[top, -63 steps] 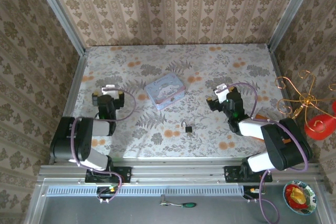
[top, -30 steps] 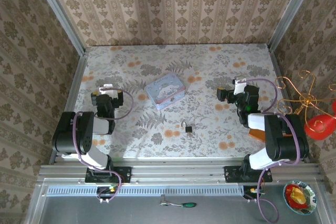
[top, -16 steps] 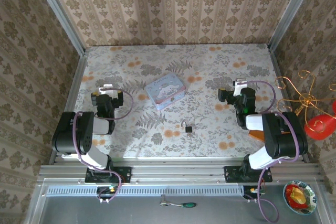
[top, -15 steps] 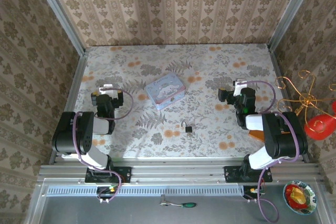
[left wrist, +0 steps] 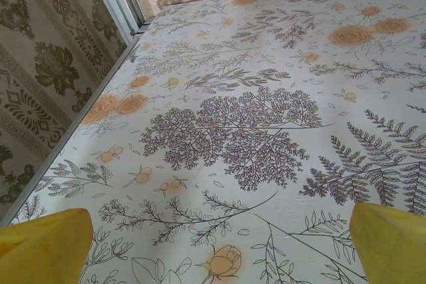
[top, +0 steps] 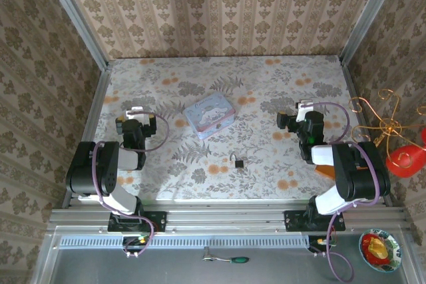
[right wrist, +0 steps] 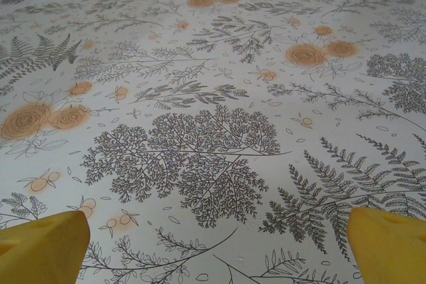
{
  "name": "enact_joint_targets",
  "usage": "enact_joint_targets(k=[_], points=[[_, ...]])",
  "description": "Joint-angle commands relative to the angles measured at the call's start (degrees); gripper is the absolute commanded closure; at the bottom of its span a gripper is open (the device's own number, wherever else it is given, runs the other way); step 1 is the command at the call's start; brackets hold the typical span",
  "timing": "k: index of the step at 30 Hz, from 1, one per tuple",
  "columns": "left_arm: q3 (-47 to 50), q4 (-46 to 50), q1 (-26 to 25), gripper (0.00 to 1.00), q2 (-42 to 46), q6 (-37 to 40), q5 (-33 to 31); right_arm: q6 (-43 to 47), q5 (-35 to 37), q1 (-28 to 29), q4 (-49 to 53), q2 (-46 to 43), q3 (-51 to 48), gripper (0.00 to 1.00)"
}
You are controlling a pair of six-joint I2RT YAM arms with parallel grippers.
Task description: Unlock the padlock with the key
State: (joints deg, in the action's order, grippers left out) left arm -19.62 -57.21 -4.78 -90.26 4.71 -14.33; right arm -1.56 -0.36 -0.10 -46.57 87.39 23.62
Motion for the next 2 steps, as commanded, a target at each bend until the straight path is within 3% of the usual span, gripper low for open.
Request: enact_joint_targets(k=[1, 2], points=[[-1.0, 0.0, 0.3, 0.00, 0.5, -0.9, 0.2, -0.2, 1.3, 0.2, -1.6, 0.1, 0.0, 0.00], [-1.0, -0.1, 0.3, 0.00, 0.5, -0.9, 0.3, -0.2, 1.4, 0.2, -1.7, 0.0, -0.1, 0.00]])
